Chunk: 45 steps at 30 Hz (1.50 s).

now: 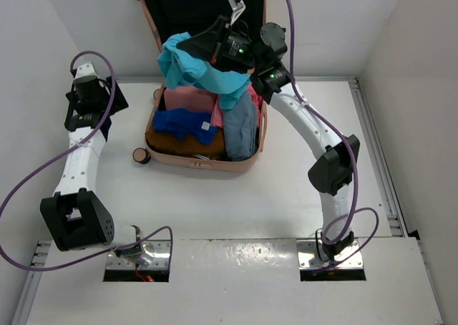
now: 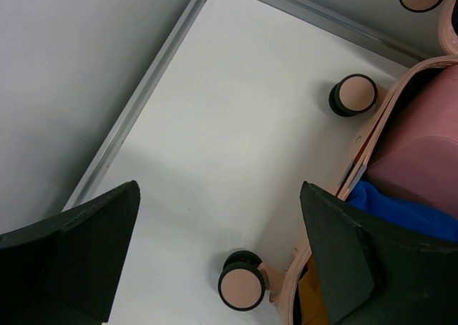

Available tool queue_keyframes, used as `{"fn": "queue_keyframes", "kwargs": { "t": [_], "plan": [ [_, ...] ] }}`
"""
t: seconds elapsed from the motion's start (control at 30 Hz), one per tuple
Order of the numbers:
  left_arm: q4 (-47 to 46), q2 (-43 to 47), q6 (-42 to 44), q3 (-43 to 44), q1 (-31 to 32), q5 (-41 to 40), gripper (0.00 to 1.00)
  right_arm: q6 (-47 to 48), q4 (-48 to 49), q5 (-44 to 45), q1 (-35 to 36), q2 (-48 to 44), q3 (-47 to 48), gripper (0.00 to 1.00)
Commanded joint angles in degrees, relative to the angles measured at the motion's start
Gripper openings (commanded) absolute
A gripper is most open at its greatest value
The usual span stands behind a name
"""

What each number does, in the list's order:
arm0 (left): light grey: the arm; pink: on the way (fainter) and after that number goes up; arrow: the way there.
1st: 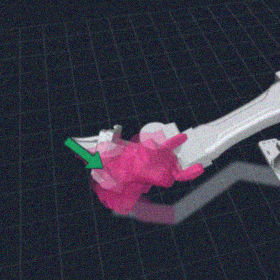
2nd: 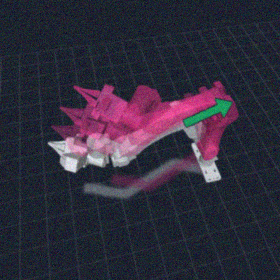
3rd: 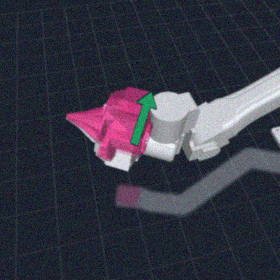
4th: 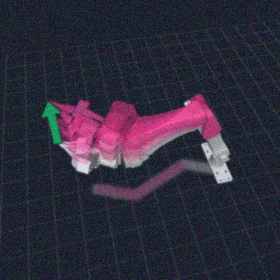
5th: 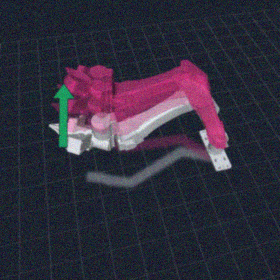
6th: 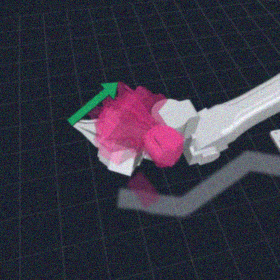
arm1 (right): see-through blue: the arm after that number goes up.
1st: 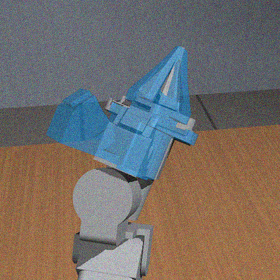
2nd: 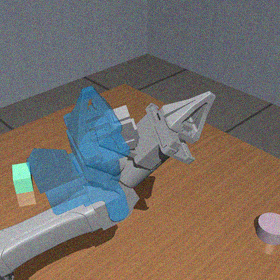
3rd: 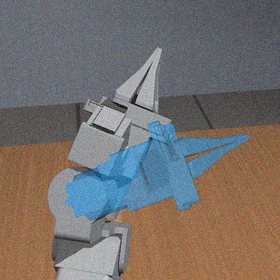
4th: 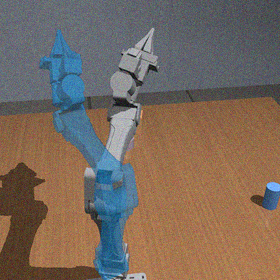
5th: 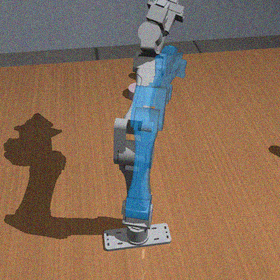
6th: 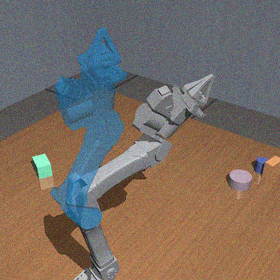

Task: Pack the luggage

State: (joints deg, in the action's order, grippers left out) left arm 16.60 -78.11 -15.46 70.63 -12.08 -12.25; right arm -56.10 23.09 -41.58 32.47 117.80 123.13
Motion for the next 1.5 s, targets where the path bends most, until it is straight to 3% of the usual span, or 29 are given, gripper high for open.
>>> {"fn": "queue_keyframes", "kwargs": {
  "t": [0.0, 0.2, 0.43, 0.5, 0.7, 0.83, 0.97, 1.17, 1.3, 1.33, 1.47],
  "plan": [
    [-1.83, 1.73, 0.43, -0.14, -0.67, 0.21, 1.0, -4.72, 8.01, 2.03, 1.45, -2.57, 2.81, 0.0],
    [-1.83, 1.11, 0.43, 0.38, -0.67, 0.74, 1.0, -0.43, 16.71, 1.41, 4.27, -4.15, 1.59, 0.0],
    [-1.83, 0.5, 0.43, 0.83, -0.67, 0.74, 1.0, 3.53, 16.02, 1.94, 5.33, -4.76, 0.01, 0.0],
    [-2.36, 0.5, 0.43, 0.21, -0.67, 0.74, 1.0, 4.85, 14.18, 2.21, 5.24, -6.08, -5.14, 0.0],
    [-2.36, -0.02, 0.43, -0.32, -0.67, 0.74, 1.0, 10.74, 0.4, 6.07, -0.64, -7.05, -23.61, 0.0],
    [-2.36, -1.17, 0.96, -0.32, -0.67, 2.23, 1.0, 22.74, -8.05, 14.39, -4.6, -7.58, -34.87, 0.0],
    [-2.36, -3.18, 0.96, 0.99, -0.67, 3.99, 1.0, 27.52, -13.32, 18.45, -7.51, -2.69, -36.38, 0.0],
    [-2.36, -5.92, 1.58, 4.86, -0.67, 4.52, 1.0, 38.74, -26.14, 14.45, -7.86, 2.09, -29.18, 0.0],
    [-2.36, -7.76, 2.19, 6.19, -0.67, 5.65, 1.0, 48.43, -34.24, 10.04, -7.07, -0.63, -30.4, 0.35],
    [-2.36, -7.76, 2.19, 6.79, -0.67, 6.18, 1.0, 49.84, -34.25, 9.07, -6.98, -3.95, -32.49, 0.52],
    [-2.36, -7.76, 3.24, 6.8, -0.67, 9.43, 1.0, 55.04, -29.53, 7.04, -8.3, -11.97, -37.52, 0.73]
  ]
}}
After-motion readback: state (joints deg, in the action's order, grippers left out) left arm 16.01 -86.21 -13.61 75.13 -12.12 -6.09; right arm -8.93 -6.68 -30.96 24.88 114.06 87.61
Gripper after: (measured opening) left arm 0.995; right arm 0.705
